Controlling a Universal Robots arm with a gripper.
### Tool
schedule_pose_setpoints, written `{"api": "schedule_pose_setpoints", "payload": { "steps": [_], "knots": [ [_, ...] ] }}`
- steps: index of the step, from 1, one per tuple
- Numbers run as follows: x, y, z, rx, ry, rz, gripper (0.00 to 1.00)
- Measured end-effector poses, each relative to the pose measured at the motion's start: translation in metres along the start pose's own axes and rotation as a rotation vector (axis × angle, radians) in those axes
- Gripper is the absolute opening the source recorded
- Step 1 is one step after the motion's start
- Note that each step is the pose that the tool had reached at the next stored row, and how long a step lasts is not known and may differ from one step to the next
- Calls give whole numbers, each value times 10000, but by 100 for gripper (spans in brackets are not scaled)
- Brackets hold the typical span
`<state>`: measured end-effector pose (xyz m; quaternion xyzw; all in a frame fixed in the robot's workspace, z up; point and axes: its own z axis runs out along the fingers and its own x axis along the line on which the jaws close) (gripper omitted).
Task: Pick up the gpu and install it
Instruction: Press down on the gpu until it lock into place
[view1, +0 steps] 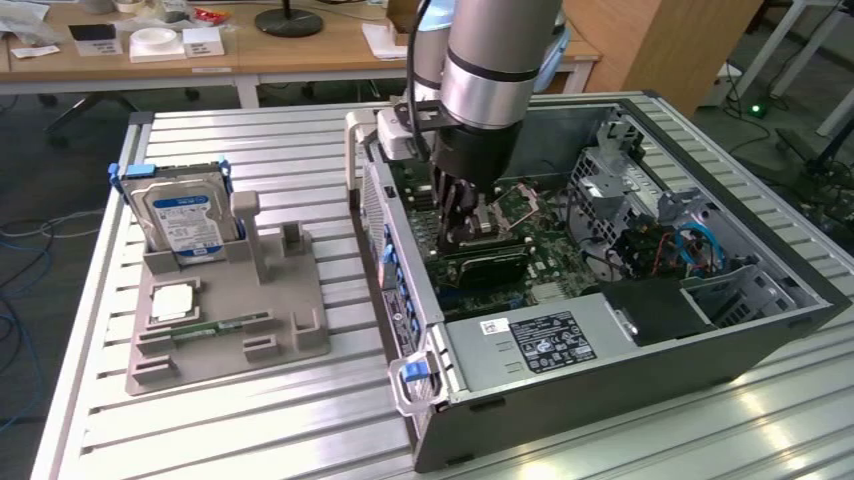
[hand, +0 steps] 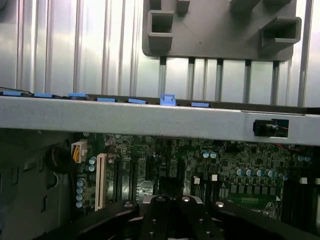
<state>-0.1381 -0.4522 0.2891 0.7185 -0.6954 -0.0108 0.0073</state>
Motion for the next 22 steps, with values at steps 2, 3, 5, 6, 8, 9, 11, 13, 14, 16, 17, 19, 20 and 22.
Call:
{"api": "schedule_pose_setpoints", "payload": {
  "steps": [2,3,5,6,8,9,11,13,14,16,17,19,20,22],
  "knots": [
    [0,-1,7,0,1,3,11],
    [0,-2,11,-1,2,3,11],
    [0,-3,38,-2,2,2,11],
    [0,-4,55,0,1,2,11],
    [1,-4,70,0,2,2,11],
    [1,-3,69,-2,4,2,11],
    [4,-1,71,0,2,0,11],
    [14,0,74,-1,3,0,11],
    [23,0,77,-1,3,1,11],
    [32,0,93,2,0,2,11],
    [33,0,105,0,2,2,11],
    [33,0,136,0,2,2,11],
    [33,-1,152,-1,2,2,11],
    [33,-2,173,0,1,1,11]
  ]
}}
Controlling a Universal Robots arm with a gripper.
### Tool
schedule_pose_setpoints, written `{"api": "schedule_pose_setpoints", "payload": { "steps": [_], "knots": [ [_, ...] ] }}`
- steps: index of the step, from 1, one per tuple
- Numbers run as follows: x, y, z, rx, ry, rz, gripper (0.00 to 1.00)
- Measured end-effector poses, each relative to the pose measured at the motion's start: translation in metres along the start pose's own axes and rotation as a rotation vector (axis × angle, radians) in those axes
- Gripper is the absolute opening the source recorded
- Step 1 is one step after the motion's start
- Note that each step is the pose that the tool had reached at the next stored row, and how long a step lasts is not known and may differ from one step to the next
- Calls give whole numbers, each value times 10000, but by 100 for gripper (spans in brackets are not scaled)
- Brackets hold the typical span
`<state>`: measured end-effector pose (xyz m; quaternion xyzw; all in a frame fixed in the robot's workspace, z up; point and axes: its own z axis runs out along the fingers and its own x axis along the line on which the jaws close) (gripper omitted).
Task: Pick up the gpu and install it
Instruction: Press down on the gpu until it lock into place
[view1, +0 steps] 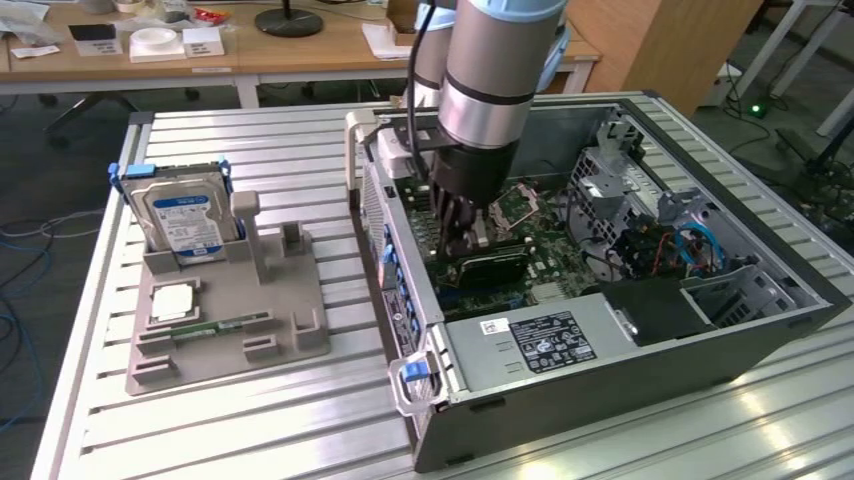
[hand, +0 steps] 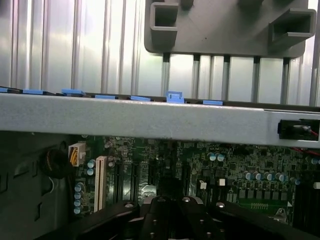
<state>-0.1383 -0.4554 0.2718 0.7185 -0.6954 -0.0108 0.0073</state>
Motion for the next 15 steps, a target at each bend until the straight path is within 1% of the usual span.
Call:
{"api": "schedule_pose_setpoints", "payload": {
  "steps": [7,15],
  "knots": [
    [0,-1,48,0,0,0,11],
    [3,-1,82,-5,7,2,11]
  ]
}}
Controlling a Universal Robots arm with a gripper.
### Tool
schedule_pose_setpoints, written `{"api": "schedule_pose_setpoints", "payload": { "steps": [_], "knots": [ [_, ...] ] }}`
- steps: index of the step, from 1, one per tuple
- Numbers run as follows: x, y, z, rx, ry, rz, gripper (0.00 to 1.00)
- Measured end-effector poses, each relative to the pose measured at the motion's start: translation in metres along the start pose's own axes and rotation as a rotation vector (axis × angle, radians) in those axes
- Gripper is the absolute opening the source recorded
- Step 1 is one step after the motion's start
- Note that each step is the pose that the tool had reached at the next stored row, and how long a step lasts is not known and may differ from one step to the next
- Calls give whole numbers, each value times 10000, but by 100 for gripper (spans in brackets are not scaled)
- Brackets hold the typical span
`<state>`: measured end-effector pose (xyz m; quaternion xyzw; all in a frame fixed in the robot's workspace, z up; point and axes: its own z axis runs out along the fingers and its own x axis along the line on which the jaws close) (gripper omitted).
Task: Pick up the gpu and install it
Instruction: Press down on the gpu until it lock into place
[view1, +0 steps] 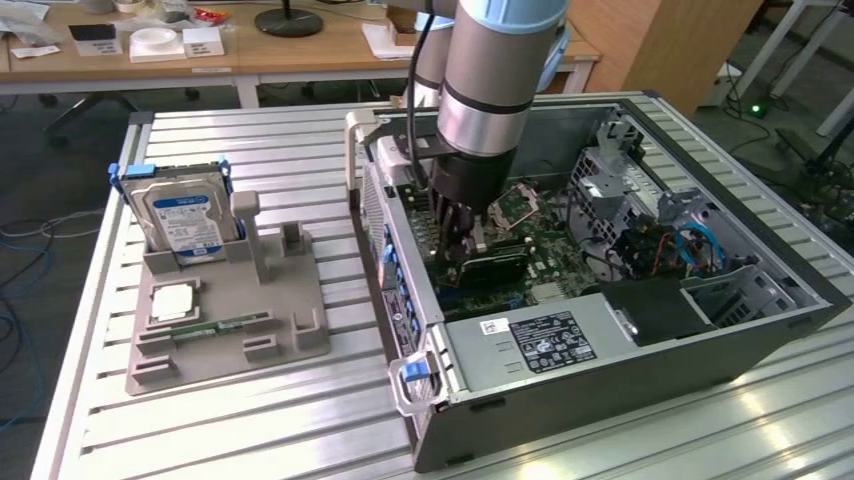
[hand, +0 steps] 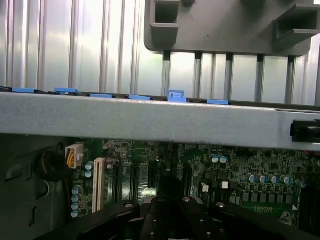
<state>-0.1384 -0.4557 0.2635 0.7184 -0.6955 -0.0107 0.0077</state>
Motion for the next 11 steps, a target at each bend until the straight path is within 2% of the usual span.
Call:
{"api": "schedule_pose_setpoints", "payload": {
  "steps": [6,9,11],
  "knots": [
    [1,-1,24,2,-3,-1,11],
    [-1,-4,15,19,-59,-3,11],
    [-1,-4,-9,13,-58,-4,11]
  ]
}}
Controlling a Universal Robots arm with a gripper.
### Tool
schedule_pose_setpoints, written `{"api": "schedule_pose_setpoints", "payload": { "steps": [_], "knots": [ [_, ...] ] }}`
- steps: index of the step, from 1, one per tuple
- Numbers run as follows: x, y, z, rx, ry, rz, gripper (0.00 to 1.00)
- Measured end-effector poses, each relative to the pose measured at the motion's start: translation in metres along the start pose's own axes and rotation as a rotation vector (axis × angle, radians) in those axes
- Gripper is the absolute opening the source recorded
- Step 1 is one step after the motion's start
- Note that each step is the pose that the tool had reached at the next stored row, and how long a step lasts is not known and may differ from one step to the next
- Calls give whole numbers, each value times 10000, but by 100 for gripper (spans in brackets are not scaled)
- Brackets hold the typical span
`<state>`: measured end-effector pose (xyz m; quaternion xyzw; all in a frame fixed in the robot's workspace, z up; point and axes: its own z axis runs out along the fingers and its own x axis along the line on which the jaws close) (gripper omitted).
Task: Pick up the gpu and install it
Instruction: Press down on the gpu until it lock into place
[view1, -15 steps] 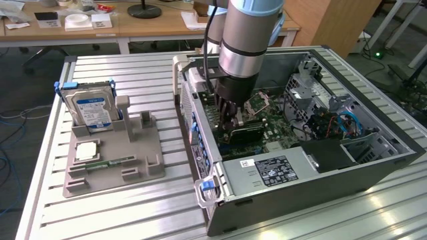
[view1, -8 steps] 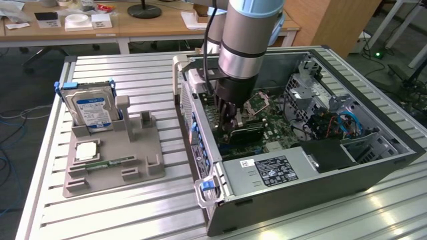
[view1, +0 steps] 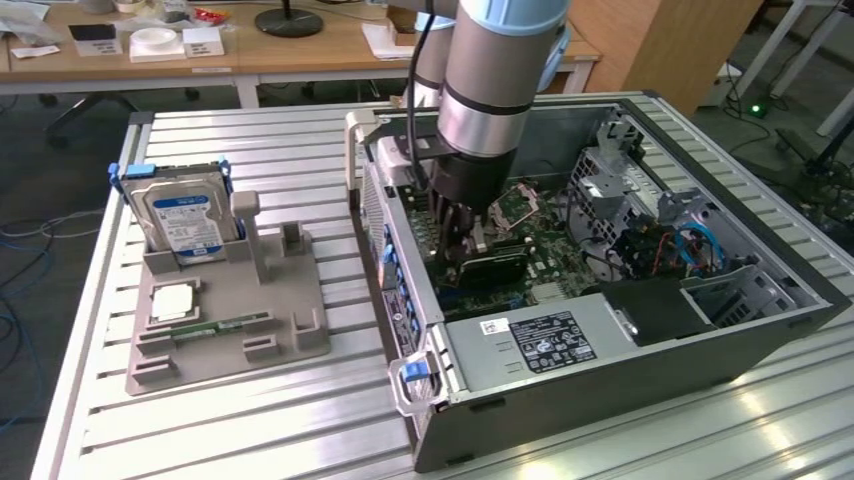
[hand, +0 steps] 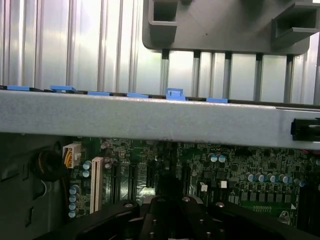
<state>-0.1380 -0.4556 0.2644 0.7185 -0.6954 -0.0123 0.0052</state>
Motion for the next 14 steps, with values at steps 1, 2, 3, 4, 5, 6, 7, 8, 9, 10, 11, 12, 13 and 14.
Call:
{"api": "schedule_pose_setpoints", "payload": {
  "steps": [1,2,3,4,5,6,7,8,9,10,11,12,13,14],
  "knots": [
    [1,2,-16,-7,10,0,11],
    [1,2,-29,-5,6,0,11],
    [1,2,-41,-6,8,1,11],
    [1,2,-52,-7,10,1,11],
    [1,3,-60,-6,9,1,11],
    [0,3,-68,-7,10,1,11],
    [0,3,-77,-7,9,1,11],
    [0,3,-83,-7,9,1,11],
    [0,3,-83,-5,8,2,11],
    [0,3,-83,-6,8,1,11],
    [0,3,-84,-7,10,1,11],
    [0,3,-84,-7,10,1,11],
    [0,3,-84,-7,10,1,11],
    [0,3,-84,-7,10,1,11]
  ]
}}
